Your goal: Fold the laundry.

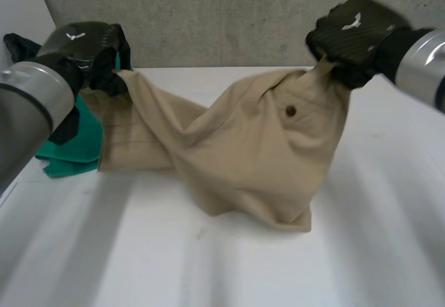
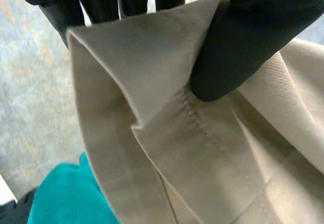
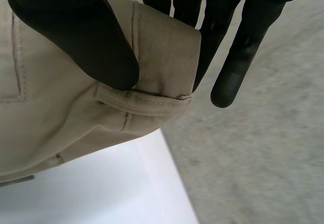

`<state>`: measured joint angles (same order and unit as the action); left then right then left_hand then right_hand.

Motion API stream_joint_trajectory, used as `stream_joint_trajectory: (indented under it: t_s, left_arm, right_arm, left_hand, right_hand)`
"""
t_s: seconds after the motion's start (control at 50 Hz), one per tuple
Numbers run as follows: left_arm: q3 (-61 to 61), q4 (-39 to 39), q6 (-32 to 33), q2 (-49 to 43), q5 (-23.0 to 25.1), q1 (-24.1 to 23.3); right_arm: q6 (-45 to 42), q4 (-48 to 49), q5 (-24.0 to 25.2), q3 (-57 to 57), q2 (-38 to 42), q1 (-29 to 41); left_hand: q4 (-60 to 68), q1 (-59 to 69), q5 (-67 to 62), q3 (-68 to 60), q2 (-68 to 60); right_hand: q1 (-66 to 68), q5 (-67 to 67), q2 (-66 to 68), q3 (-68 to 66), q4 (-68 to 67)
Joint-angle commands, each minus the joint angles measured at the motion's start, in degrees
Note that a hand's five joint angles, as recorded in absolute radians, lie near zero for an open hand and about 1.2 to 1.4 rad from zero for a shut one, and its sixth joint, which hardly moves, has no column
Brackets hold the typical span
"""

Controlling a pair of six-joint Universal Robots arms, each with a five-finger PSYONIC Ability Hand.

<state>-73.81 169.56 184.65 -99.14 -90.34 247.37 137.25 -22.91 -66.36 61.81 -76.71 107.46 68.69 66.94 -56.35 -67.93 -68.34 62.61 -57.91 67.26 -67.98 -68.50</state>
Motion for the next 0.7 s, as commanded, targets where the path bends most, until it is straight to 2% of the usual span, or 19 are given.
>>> stream_joint_trajectory:
  t_s: [0.02,0.06,0.08,0.14,0.16,0.26,0.3,0.32,0.34,0.38,0.44,0.58,0.66,0.7]
  left_arm:
    - [11.65,0.69,0.62,-17.38,-0.19,1.97]
    - [16.04,1.21,1.06,-21.69,-0.63,2.59]
    - [21.20,1.91,1.58,-26.06,-1.15,3.03]
    - [29.40,3.14,2.64,-31.97,-2.12,3.73]
    - [34.73,3.93,3.77,-35.65,-2.64,3.99]
    - [45.58,7.80,7.38,-44.37,-1.86,3.91]
    - [46.82,9.03,7.91,-45.52,-1.16,3.82]
    - [46.65,10.08,8.00,-45.79,-0.89,3.47]
    - [46.21,10.18,8.00,-45.62,-0.72,3.30]
    - [43.24,9.92,7.83,-43.87,-1.07,2.51]
    - [37.44,8.86,7.48,-40.00,-2.21,1.89]
    - [11.96,8.69,5.37,-21.29,-5.20,-1.36]
    - [-1.93,9.65,4.58,-12.49,-4.24,-4.43]
    - [-9.29,10.26,3.88,-9.33,-2.66,-6.54]
  right_arm:
    - [2.49,5.84,-6.13,0.07,11.13,4.43]
    - [3.81,8.22,-9.21,-0.72,14.03,5.04]
    - [5.64,10.75,-12.61,-1.60,16.74,5.74]
    - [8.81,15.77,-16.86,-2.13,19.93,7.06]
    - [11.35,19.96,-18.69,-2.22,21.85,7.76]
    - [18.04,32.12,-20.73,-0.99,25.82,9.26]
    - [19.01,35.11,-21.00,-0.38,26.70,9.70]
    - [19.10,36.86,-21.35,-0.03,27.40,10.05]
    - [19.02,37.31,-21.52,0.06,27.75,10.23]
    - [18.49,36.80,-22.31,0.24,28.37,10.75]
    - [17.35,35.74,-22.93,0.50,28.64,11.20]
    - [14.27,32.66,-23.28,2.43,27.76,9.62]
    - [14.01,32.49,-22.93,4.10,26.79,8.56]
    - [14.01,32.49,-22.67,5.07,26.27,8.04]
  left_hand:
    - [11.31,13.06,-13.65,-12.07,-11.66]
    - [11.31,13.06,-13.65,-12.07,-11.66]
    - [11.31,13.06,-13.65,-12.07,-11.66]
    - [11.31,13.06,-13.65,-12.07,-11.66]
    - [11.31,13.06,-13.65,-12.07,-11.66]
    - [9.66,11.42,-12.01,-10.43,-10.02]
    - [-5.91,-4.15,3.56,5.14,5.55]
    - [-32.98,-31.22,30.63,32.21,32.62]
    - [-41.91,-40.15,39.56,41.14,41.55]
    - [-57.74,-55.98,55.39,56.97,57.38]
    - [-58.69,-56.94,56.35,57.93,58.34]
    - [-58.69,-56.94,56.35,57.93,58.34]
    - [-49.26,-47.50,46.91,48.49,48.90]
    - [-40.04,-38.28,37.69,39.27,39.68]
  right_hand:
    - [17.39,-12.09,12.74,-12.02,-11.50]
    - [17.39,-12.09,12.74,-12.02,-11.50]
    - [17.39,-12.09,12.74,-12.02,-11.50]
    - [17.39,-12.09,12.74,-12.02,-11.50]
    - [17.39,-12.09,12.74,-12.02,-11.50]
    - [17.39,-12.09,12.74,-12.02,-11.50]
    - [17.39,-12.09,12.74,-12.02,-11.50]
    - [17.39,-12.09,12.74,-12.02,-11.50]
    - [17.39,-12.09,12.74,-12.02,-11.50]
    - [17.39,-12.09,12.74,-12.02,-11.50]
    - [17.39,-12.09,12.74,-12.02,-11.50]
    - [17.39,-12.09,12.74,-12.02,-11.50]
    - [17.39,-12.09,12.74,-12.02,-11.50]
    - [17.39,-12.09,12.74,-12.02,-11.50]
